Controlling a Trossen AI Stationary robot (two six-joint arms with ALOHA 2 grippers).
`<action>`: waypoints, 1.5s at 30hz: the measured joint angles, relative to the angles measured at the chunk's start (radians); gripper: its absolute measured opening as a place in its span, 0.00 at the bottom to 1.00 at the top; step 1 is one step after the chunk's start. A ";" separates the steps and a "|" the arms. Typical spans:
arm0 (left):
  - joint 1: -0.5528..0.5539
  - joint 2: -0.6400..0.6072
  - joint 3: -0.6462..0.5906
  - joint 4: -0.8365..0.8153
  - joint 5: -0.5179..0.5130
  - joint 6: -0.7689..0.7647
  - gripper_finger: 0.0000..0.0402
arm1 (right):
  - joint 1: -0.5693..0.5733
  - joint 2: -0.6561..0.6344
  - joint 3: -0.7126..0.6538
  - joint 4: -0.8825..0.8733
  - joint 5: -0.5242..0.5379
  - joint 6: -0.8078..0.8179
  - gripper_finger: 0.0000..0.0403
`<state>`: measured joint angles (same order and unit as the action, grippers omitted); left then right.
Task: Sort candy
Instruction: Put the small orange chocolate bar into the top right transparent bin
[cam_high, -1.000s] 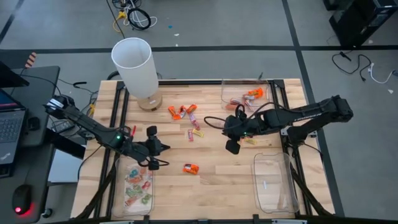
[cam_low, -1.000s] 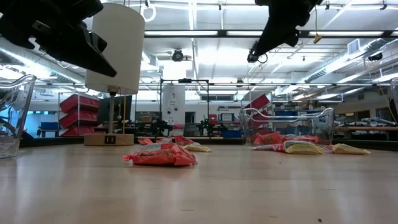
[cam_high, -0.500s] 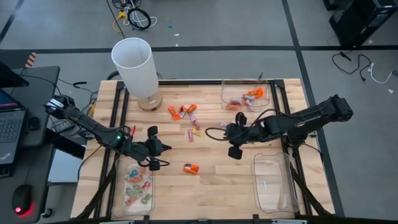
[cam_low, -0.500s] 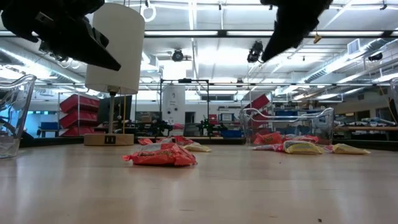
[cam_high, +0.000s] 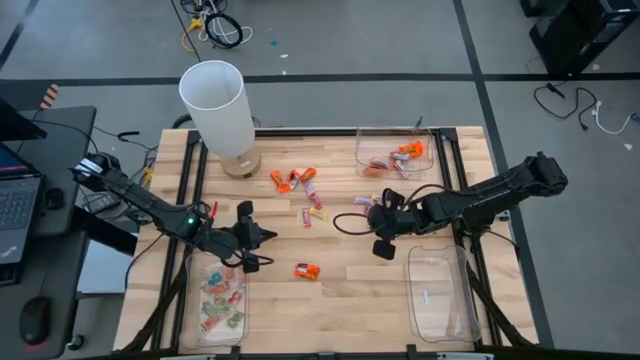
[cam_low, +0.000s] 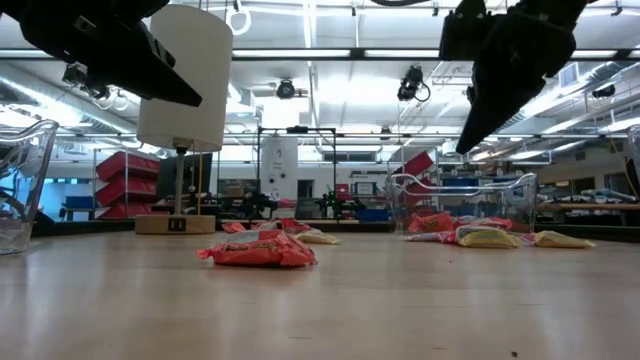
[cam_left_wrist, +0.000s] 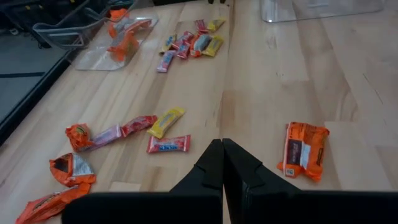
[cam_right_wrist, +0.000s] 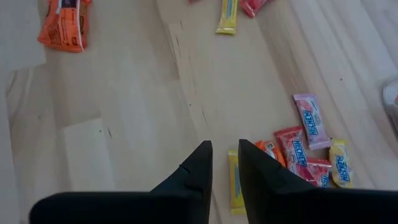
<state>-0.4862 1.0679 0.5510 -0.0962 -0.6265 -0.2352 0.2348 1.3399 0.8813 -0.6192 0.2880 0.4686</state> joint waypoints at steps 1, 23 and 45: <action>0.000 0.000 0.000 0.000 -0.002 0.000 0.00 | 0.000 0.000 -0.001 0.002 0.000 0.000 0.17; 0.000 0.000 -0.001 0.032 0.127 -0.004 0.00 | -0.026 0.204 0.030 0.505 -0.067 -0.245 0.25; -0.001 0.200 -0.001 0.254 0.187 -0.005 0.00 | 0.155 0.624 0.359 0.507 -0.063 -0.363 0.39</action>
<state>-0.4870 1.2680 0.5499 0.1577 -0.4393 -0.2398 0.3902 1.9640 1.2408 -0.1125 0.2247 0.1051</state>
